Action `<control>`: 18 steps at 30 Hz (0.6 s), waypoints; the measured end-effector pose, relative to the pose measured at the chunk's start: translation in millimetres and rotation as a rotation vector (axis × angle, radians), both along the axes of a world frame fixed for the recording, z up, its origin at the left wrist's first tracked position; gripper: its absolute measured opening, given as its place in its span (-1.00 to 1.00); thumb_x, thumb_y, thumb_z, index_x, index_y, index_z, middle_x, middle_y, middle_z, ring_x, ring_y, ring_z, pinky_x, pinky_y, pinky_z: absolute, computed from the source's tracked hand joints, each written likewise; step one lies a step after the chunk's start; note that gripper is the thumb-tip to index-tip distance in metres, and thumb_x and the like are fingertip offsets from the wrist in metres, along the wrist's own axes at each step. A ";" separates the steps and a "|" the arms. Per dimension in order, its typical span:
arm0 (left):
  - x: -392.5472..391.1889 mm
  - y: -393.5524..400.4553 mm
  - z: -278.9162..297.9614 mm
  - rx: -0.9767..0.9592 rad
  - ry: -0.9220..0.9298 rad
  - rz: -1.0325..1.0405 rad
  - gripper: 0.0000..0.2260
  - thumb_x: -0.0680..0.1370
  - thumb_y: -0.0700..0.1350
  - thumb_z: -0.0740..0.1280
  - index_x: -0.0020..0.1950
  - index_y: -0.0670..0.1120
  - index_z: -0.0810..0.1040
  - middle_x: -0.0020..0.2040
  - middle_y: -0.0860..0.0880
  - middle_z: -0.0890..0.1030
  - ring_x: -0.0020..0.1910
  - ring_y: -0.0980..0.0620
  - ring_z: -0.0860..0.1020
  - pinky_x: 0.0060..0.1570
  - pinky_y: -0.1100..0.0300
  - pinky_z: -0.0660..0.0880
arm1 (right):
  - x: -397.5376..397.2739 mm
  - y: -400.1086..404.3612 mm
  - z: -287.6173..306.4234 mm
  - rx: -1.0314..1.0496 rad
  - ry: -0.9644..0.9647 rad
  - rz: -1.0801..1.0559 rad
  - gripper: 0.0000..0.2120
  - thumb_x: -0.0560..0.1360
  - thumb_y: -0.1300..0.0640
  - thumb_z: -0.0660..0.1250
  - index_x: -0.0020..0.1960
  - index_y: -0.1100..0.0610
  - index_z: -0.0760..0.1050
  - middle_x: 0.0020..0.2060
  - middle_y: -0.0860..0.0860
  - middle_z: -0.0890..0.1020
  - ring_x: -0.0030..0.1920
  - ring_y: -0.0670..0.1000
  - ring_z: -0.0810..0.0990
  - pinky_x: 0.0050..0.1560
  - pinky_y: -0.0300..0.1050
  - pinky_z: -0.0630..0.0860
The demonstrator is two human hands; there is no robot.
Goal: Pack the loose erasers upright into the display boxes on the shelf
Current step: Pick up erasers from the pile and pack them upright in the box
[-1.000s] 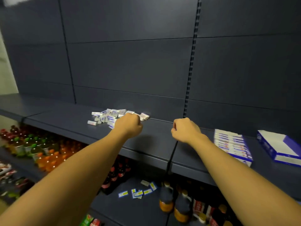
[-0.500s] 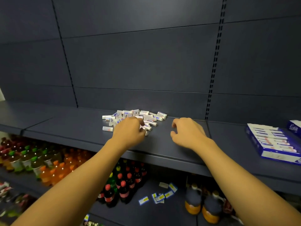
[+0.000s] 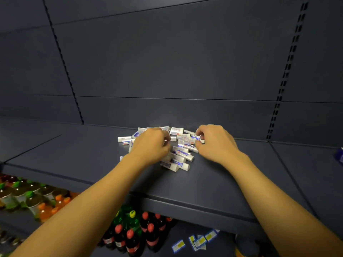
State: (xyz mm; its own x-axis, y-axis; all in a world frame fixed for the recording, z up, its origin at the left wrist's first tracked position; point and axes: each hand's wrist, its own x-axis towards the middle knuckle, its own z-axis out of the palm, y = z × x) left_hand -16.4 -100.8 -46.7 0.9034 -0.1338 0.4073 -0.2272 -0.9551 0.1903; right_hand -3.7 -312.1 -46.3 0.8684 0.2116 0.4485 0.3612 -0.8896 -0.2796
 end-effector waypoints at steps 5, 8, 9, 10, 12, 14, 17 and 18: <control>43.0 10.1 -1.9 0.034 0.025 -0.024 -0.76 0.55 -0.09 0.30 0.18 0.00 0.64 0.13 0.01 0.62 0.08 -0.03 0.58 -0.01 0.07 0.56 | 32.0 14.9 -4.9 0.035 0.037 -0.052 -0.80 0.52 0.10 0.27 0.13 0.01 0.55 0.00 -0.06 0.60 0.01 0.05 0.56 -0.04 -0.04 0.55; 67.7 16.1 -5.4 0.061 0.041 -0.051 -0.77 0.56 -0.06 0.32 0.19 0.02 0.64 0.12 0.00 0.61 0.07 -0.04 0.58 -0.02 0.05 0.57 | 46.8 18.1 -6.8 0.037 0.044 -0.096 -0.79 0.52 0.13 0.26 0.12 0.00 0.57 -0.01 -0.05 0.60 0.00 0.06 0.58 -0.03 -0.01 0.57; 76.3 17.3 -6.5 0.065 0.036 -0.069 -0.77 0.56 -0.07 0.32 0.19 0.01 0.64 0.12 0.00 0.61 0.08 -0.04 0.58 -0.02 0.04 0.57 | 51.1 18.5 -6.5 0.041 0.042 -0.111 -0.78 0.52 0.14 0.26 0.12 0.00 0.57 -0.01 -0.05 0.60 0.01 0.07 0.58 -0.02 0.01 0.58; 84.5 18.0 -7.6 0.070 0.031 -0.091 -0.77 0.56 -0.07 0.33 0.20 0.01 0.63 0.12 0.00 0.61 0.10 -0.04 0.57 -0.01 0.04 0.57 | 55.3 18.7 -6.1 0.049 0.038 -0.125 -0.78 0.52 0.15 0.25 0.11 0.00 0.58 -0.01 -0.04 0.61 0.01 0.07 0.58 -0.01 0.03 0.58; 98.5 17.4 -10.4 0.105 0.031 -0.136 -0.75 0.57 -0.08 0.33 0.23 0.01 0.62 0.14 0.00 0.60 0.15 -0.04 0.54 0.01 0.06 0.55 | 61.7 18.7 -6.3 0.071 0.019 -0.150 -0.77 0.53 0.17 0.23 0.10 0.00 0.58 0.00 -0.04 0.62 0.01 0.07 0.58 0.00 0.04 0.58; 110.1 17.8 -13.0 0.134 0.034 -0.178 -0.73 0.57 -0.08 0.33 0.26 0.00 0.62 0.16 -0.01 0.59 0.19 -0.04 0.51 0.01 0.10 0.51 | 65.7 17.3 -8.7 0.095 -0.015 -0.163 -0.78 0.53 0.16 0.23 0.09 0.00 0.59 -0.02 -0.05 0.62 -0.02 0.05 0.57 0.00 0.03 0.57; 123.2 25.7 -19.5 0.129 0.028 -0.199 -0.76 0.57 -0.06 0.33 0.22 0.00 0.64 0.13 -0.01 0.59 0.19 -0.03 0.49 0.00 0.12 0.49 | 67.3 11.3 -16.6 0.089 -0.026 -0.158 -0.79 0.53 0.17 0.26 0.08 -0.02 0.60 -0.10 -0.10 0.58 -0.13 -0.02 0.53 -0.04 -0.01 0.56; 126.2 28.6 -22.0 0.124 0.032 -0.201 -0.77 0.57 -0.05 0.33 0.19 0.00 0.65 0.12 0.00 0.59 0.19 -0.03 0.49 0.01 0.09 0.51 | 67.6 9.2 -18.5 0.079 -0.012 -0.153 -0.78 0.52 0.18 0.28 0.09 -0.02 0.60 -0.11 -0.10 0.57 -0.15 -0.04 0.52 -0.04 -0.02 0.56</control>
State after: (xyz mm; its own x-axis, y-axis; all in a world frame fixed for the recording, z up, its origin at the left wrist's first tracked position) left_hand 109.8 -72.2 -68.7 0.8656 -0.3596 0.3485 -0.4109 -0.9078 0.0841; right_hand 64.0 -302.9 -64.8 0.8820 0.0408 0.4694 0.2267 -0.9101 -0.3469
